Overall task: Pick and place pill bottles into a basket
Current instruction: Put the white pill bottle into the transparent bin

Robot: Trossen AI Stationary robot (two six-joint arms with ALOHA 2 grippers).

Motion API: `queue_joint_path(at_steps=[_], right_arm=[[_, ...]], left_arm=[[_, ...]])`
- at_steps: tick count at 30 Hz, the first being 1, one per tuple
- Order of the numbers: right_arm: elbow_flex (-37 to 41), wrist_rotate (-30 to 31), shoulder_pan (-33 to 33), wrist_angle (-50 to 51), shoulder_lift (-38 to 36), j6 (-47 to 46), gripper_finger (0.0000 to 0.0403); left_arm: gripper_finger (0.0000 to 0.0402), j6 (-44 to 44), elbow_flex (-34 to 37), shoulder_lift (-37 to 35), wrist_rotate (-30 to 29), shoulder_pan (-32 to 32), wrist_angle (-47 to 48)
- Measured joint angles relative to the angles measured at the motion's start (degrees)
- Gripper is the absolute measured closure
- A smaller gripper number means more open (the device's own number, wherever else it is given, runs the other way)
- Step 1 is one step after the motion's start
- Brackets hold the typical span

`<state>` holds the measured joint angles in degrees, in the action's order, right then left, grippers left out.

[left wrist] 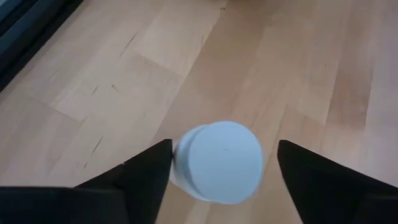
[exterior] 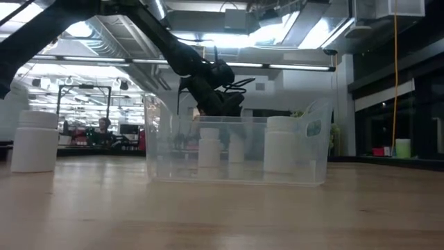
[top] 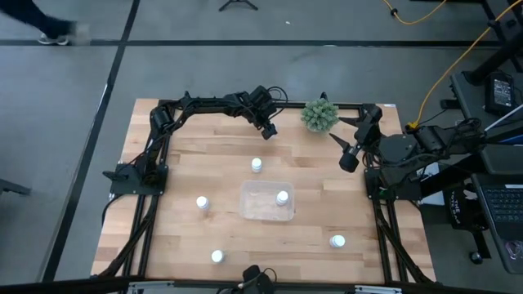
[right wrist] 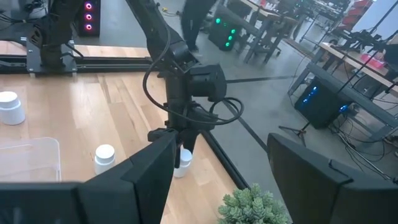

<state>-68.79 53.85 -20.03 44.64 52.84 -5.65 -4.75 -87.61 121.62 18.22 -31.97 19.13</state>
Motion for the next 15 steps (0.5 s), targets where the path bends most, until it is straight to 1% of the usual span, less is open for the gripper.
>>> queue_joint_path(at_steps=[5,9,12,15], right_arm=[[0.0,0.0,0.0,-0.1,0.0,0.1,0.0149],[0.0,0.0,0.0,-0.1,0.0,0.1,0.0149],[0.0,-0.1,0.0,-0.1,0.0,0.1,0.0149],[0.0,-0.1,0.0,-0.1,0.0,0.0,0.0149]], left_arm=[[0.0187,-0.1,0.0,0.0,0.3,-0.1,0.6],[0.0223,-0.5,-0.1,-0.2,0.4,-0.8,0.4],[0.0237,-0.7,-0.1,-0.2,0.8,-1.2,0.5],[0.0242,-0.7,-0.1,-0.2,0.8,-1.3,0.5]])
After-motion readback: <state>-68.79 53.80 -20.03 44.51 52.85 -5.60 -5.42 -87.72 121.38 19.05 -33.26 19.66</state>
